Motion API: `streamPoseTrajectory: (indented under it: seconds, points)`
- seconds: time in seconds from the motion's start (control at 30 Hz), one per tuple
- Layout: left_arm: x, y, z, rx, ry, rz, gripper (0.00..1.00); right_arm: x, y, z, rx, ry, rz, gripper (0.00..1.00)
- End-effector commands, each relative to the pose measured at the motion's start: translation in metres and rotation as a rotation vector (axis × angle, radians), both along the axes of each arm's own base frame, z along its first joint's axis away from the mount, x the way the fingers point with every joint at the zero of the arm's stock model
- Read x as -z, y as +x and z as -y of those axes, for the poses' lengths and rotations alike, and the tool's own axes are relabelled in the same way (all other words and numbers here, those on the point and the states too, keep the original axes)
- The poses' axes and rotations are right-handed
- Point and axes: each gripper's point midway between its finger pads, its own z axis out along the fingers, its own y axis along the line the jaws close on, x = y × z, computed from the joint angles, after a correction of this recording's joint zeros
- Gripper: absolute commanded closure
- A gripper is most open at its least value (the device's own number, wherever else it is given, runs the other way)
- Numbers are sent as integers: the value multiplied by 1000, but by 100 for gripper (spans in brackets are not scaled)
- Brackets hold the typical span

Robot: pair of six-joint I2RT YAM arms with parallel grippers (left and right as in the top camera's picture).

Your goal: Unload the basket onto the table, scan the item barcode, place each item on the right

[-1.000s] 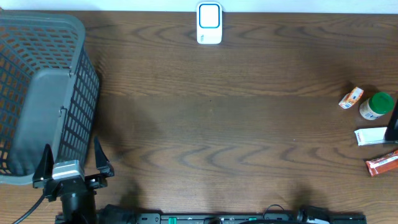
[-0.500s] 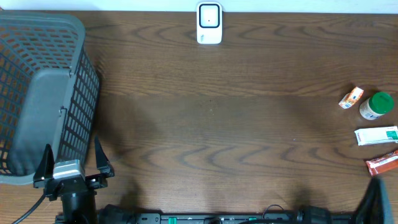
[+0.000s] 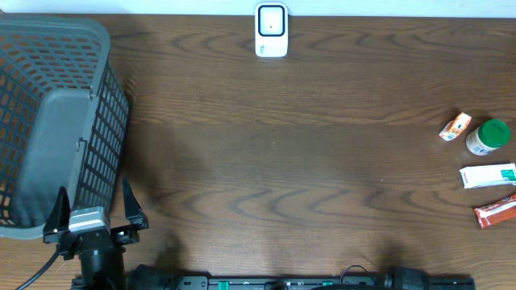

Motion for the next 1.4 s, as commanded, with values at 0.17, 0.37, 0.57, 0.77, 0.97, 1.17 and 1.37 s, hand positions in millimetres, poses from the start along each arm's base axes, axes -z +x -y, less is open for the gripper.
streamPoseTrajectory:
  seconds: [0.17, 0.37, 0.57, 0.77, 0.97, 1.17, 1.37]
  points:
    - [7, 0, 1, 9, 24, -28, 9, 8, -53, 30, 97, 72, 135, 1]
    - [44, -2, 1, 10, 69, -185, 9, 7, -63, 33, 75, 80, 147, 1]
    - [98, -15, -3, 12, 136, -419, 9, -1, -68, 33, 43, 104, 197, 1]
    - [148, -42, -11, 14, 204, -660, 9, 12, -48, 38, 66, 125, 107, 1]
    - [174, -63, -17, 15, 242, -808, 9, 30, -30, 64, 204, 200, 8, 1]
    - [174, -63, -17, 15, 242, -807, 9, 25, -34, 64, 195, 207, 33, 1]
    - [174, -63, -17, 15, 242, -807, 9, 37, -8, 63, 156, 236, -36, 1]
